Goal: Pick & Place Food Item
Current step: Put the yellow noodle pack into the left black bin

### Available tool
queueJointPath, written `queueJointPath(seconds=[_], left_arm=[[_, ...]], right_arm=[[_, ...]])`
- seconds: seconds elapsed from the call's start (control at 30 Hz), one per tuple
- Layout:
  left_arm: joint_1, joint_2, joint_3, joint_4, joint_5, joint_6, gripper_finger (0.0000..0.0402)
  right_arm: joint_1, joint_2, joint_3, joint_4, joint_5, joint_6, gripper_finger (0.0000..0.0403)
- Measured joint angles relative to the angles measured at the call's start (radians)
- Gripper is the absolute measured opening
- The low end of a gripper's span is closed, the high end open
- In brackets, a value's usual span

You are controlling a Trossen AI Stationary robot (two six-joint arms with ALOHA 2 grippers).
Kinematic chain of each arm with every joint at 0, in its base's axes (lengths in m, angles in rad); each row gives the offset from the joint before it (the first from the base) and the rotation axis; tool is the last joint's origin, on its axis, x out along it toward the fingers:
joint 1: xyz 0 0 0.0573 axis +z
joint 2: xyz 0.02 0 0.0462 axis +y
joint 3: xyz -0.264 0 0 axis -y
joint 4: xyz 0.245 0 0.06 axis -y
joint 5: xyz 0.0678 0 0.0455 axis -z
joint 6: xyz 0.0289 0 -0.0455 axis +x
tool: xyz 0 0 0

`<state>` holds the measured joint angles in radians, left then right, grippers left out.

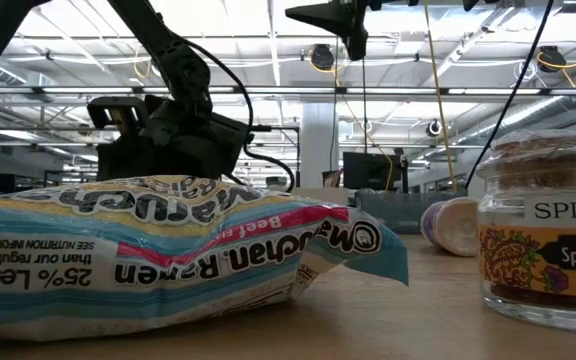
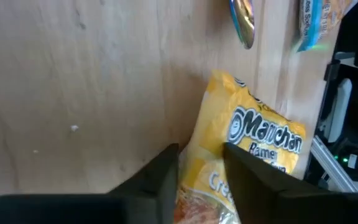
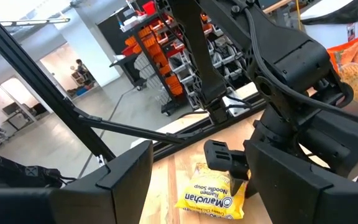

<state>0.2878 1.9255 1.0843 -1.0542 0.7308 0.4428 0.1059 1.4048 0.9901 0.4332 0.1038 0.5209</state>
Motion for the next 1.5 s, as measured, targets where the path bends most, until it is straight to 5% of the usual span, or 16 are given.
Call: queueJointPath(seconds=[0.27,0.87,1.5], left_arm=[[0.001,0.000,0.000,0.002,0.003,-0.001,0.0008],[0.057,-0.068,0.024,-0.024,-0.063,-0.055,0.0003],[0.072,-0.283,0.357,-0.126,-0.282,-0.219,0.0001]], right_arm=[[0.000,0.000,0.000,0.000,0.000,-0.001,0.0251],[0.000,0.000,0.000,-0.005,0.000,-0.002,0.0251],[-0.002,0.000,0.000,-0.056,0.027,-0.052,0.0251]])
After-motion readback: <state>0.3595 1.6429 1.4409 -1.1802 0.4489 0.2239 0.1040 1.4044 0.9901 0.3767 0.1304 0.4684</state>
